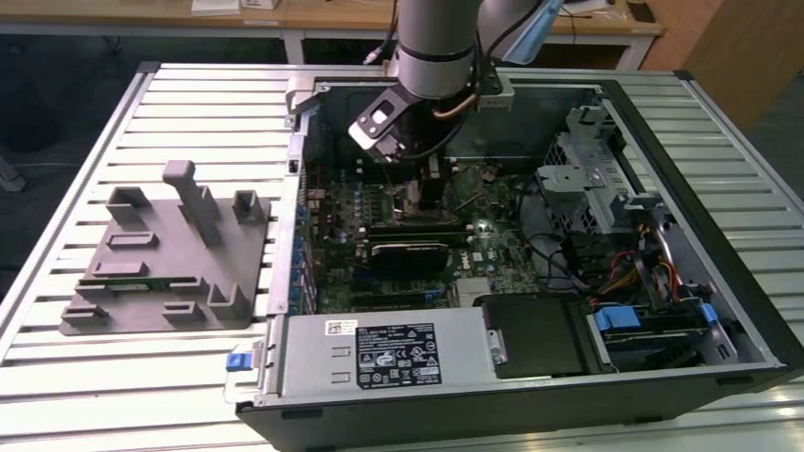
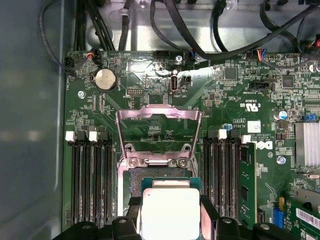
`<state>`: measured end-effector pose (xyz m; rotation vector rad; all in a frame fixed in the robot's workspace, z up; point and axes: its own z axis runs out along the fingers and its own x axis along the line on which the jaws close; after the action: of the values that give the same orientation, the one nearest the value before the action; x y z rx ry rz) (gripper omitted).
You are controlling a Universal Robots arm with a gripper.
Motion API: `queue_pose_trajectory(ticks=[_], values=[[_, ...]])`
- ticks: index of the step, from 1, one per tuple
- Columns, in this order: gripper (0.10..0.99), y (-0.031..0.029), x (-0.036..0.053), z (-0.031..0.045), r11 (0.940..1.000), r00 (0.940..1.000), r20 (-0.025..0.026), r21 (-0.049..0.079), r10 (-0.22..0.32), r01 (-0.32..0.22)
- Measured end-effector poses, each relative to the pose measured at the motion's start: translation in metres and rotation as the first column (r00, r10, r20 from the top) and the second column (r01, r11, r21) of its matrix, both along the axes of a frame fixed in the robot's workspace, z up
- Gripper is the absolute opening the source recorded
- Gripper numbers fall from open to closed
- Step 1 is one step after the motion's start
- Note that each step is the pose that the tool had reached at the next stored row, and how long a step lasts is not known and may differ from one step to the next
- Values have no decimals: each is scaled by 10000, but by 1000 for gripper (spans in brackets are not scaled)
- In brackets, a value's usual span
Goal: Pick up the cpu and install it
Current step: 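Place the cpu into insertion slot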
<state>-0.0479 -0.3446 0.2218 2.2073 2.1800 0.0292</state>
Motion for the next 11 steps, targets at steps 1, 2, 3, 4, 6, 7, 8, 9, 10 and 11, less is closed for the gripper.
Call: queue_pose_trajectory(ticks=[1, 2, 3, 4, 6, 7, 8, 9, 10, 11], values=[[545, 3, -2, -18, 10000, 10000, 10, 1, -47, 47], [545, 4, -2, -30, 10000, 10000, 19, 1, -75, 75], [545, 6, -2, -42, 10000, 9999, 26, 2, -99, 99], [545, 8, -3, -56, 9999, 9999, 30, 1, -123, 123], [545, 16, -5, -85, 9999, 9999, 32, 1, -161, 161], [545, 23, -8, -97, 9998, 9998, 32, 1, -176, 176], [545, 31, -12, -106, 9998, 9998, 31, -1, -188, 188], [545, 40, -17, -114, 9998, 9998, 32, 0, -197, 197], [545, 47, -21, -121, 9998, 9998, 32, 1, -204, 204], [545, 54, -24, -129, 9998, 9998, 32, 1, -211, 211]])
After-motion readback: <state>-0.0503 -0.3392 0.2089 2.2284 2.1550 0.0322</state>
